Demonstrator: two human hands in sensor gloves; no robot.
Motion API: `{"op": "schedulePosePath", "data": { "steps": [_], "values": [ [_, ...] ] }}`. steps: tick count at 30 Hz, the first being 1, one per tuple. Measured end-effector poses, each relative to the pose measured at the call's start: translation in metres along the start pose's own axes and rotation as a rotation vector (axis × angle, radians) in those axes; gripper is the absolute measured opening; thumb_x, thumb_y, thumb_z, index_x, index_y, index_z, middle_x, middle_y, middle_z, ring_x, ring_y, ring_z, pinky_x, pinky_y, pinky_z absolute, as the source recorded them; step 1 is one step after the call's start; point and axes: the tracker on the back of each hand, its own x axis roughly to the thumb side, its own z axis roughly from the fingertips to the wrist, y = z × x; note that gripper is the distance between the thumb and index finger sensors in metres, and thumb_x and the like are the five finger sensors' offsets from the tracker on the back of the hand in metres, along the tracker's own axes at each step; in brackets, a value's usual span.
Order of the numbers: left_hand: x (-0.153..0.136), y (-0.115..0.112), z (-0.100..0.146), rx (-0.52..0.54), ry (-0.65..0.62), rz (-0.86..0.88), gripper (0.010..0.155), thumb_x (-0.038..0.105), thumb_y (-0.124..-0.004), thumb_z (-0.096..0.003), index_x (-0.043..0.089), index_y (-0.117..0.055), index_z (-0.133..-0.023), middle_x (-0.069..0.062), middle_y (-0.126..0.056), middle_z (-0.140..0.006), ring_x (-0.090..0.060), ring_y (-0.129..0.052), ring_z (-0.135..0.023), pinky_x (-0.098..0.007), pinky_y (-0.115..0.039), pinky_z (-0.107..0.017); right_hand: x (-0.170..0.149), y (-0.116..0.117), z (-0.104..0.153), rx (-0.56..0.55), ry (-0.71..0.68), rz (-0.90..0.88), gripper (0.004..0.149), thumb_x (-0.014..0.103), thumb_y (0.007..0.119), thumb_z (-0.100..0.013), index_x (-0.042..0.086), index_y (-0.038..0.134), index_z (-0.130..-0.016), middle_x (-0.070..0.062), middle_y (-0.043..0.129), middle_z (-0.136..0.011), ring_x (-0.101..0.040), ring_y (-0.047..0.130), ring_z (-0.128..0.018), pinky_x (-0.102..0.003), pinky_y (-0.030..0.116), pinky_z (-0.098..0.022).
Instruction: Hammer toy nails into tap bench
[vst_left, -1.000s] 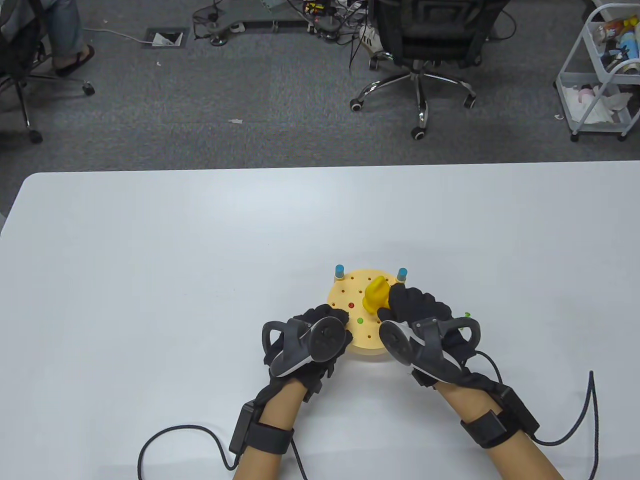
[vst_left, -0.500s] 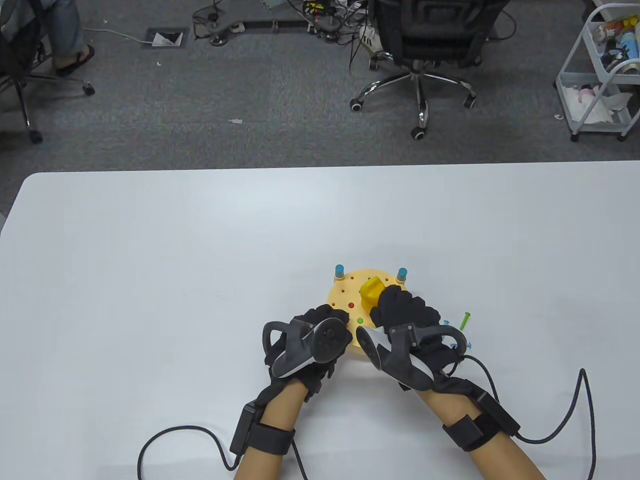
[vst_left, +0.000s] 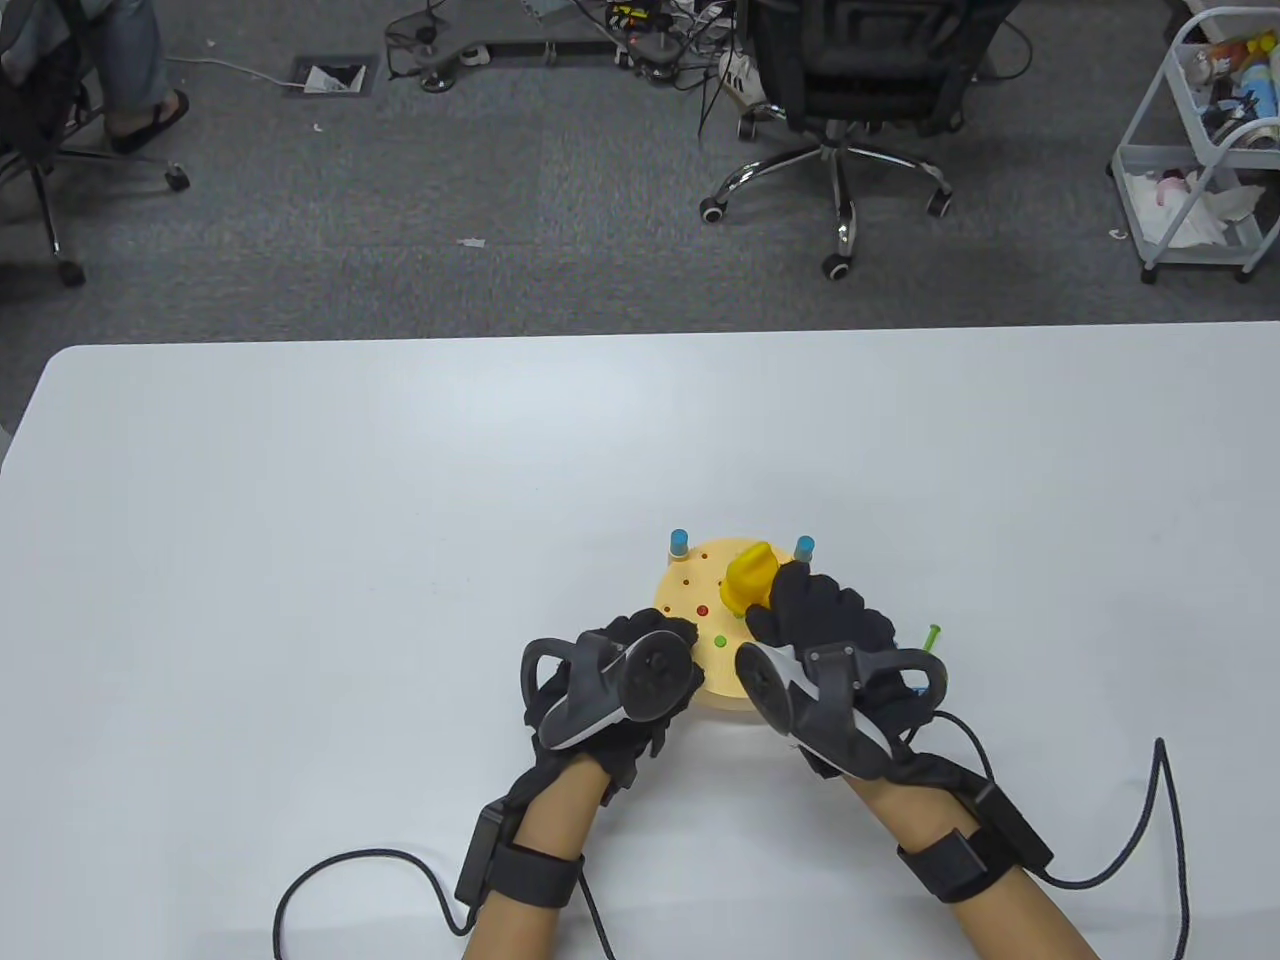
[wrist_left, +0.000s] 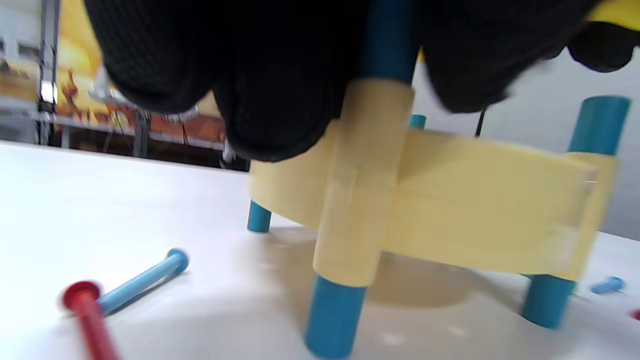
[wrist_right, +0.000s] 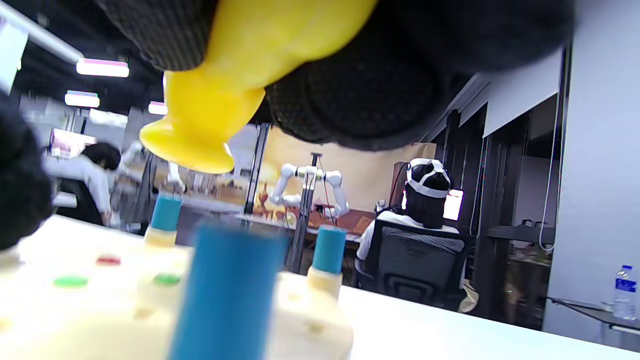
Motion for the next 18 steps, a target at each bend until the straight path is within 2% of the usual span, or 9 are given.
{"op": "schedulePosePath", "data": {
  "steps": [1, 3, 5, 6, 8, 10, 14, 15, 18],
  "values": [
    [-0.007, 0.006, 0.003, -0.043, -0.001, 0.07, 0.064, 0.048, -0.082, -0.0348, 0.021, -0.071, -0.092, -0.012, -0.084, -0.086, -0.021, -0.094, -0.059, -0.042, -0.08, -0.044, -0.01, -0.002, 0.002, -0.016, 0.013, -0.025, 0.063, 0.051, 0.062, -0.044, 0.011, 0.074, -0.091, -0.008, 0.092, -0.067, -0.019, 0.097, -0.036, -0.028, 0.085, -0.025],
    [-0.023, 0.014, 0.01, -0.018, 0.039, 0.198, 0.061, 0.044, -0.083, -0.0366, 0.019, -0.072, -0.092, -0.014, -0.084, -0.086, -0.023, -0.093, -0.06, -0.043, -0.079, -0.044, -0.031, -0.001, 0.005, -0.044, 0.033, -0.064, 0.063, 0.051, 0.063, -0.044, 0.011, 0.074, -0.091, -0.008, 0.092, -0.067, -0.019, 0.097, -0.036, -0.028, 0.085, -0.025],
    [-0.043, 0.013, 0.017, -0.014, 0.16, 0.229, 0.055, 0.04, -0.083, -0.0387, 0.018, -0.075, -0.089, -0.016, -0.086, -0.083, -0.025, -0.094, -0.057, -0.043, -0.078, -0.042, -0.057, 0.006, 0.011, -0.053, 0.064, -0.092, 0.062, 0.051, 0.063, -0.044, 0.011, 0.074, -0.09, -0.008, 0.092, -0.067, -0.019, 0.097, -0.036, -0.028, 0.085, -0.025],
    [-0.049, 0.009, 0.018, -0.027, 0.22, 0.198, 0.053, 0.039, -0.083, -0.0392, 0.018, -0.077, -0.088, -0.016, -0.087, -0.081, -0.025, -0.094, -0.055, -0.044, -0.078, -0.041, -0.066, 0.011, 0.014, -0.045, 0.074, -0.094, 0.063, 0.051, 0.063, -0.044, 0.011, 0.074, -0.09, -0.008, 0.092, -0.067, -0.019, 0.097, -0.036, -0.028, 0.085, -0.025],
    [-0.06, -0.005, 0.015, -0.113, 0.396, 0.029, 0.052, 0.041, -0.082, -0.0387, 0.017, -0.079, -0.085, -0.017, -0.09, -0.076, -0.025, -0.095, -0.051, -0.043, -0.079, -0.038, -0.087, 0.026, 0.021, -0.009, 0.106, -0.087, 0.063, 0.051, 0.063, -0.044, 0.011, 0.074, -0.091, -0.008, 0.092, -0.067, -0.019, 0.097, -0.036, -0.028, 0.085, -0.025],
    [-0.064, -0.019, 0.009, -0.148, 0.478, -0.096, 0.056, 0.045, -0.082, -0.0367, 0.017, -0.078, -0.085, -0.016, -0.09, -0.075, -0.024, -0.096, -0.049, -0.043, -0.08, -0.037, -0.105, 0.038, 0.027, 0.017, 0.131, -0.087, 0.062, 0.052, 0.063, -0.044, 0.012, 0.074, -0.091, -0.008, 0.092, -0.067, -0.019, 0.098, -0.036, -0.028, 0.085, -0.025],
    [-0.055, -0.035, -0.002, -0.165, 0.549, -0.099, 0.063, 0.048, -0.083, -0.0342, 0.014, -0.076, -0.086, -0.017, -0.089, -0.073, -0.024, -0.095, -0.047, -0.044, -0.08, -0.036, -0.134, 0.058, 0.037, 0.047, 0.182, -0.109, 0.063, 0.052, 0.063, -0.044, 0.011, 0.074, -0.09, -0.008, 0.092, -0.067, -0.019, 0.098, -0.036, -0.028, 0.085, -0.025],
    [-0.051, -0.038, -0.005, -0.157, 0.561, -0.112, 0.063, 0.048, -0.084, -0.0337, 0.014, -0.076, -0.086, -0.017, -0.09, -0.073, -0.024, -0.095, -0.046, -0.044, -0.08, -0.036, -0.142, 0.061, 0.038, 0.078, 0.199, -0.106, 0.063, 0.052, 0.063, -0.044, 0.011, 0.074, -0.09, -0.008, 0.092, -0.067, -0.019, 0.098, -0.036, -0.028, 0.085, -0.025],
    [-0.044, -0.044, -0.009, -0.155, 0.596, -0.176, 0.06, 0.045, -0.086, -0.0337, 0.014, -0.078, -0.084, -0.016, -0.092, -0.07, -0.023, -0.096, -0.042, -0.044, -0.081, -0.034, -0.154, 0.061, 0.036, 0.072, 0.24, -0.123, 0.063, 0.052, 0.063, -0.044, 0.011, 0.074, -0.09, -0.008, 0.092, -0.067, -0.019, 0.098, -0.036, -0.028, 0.085, -0.025]
  ]
}}
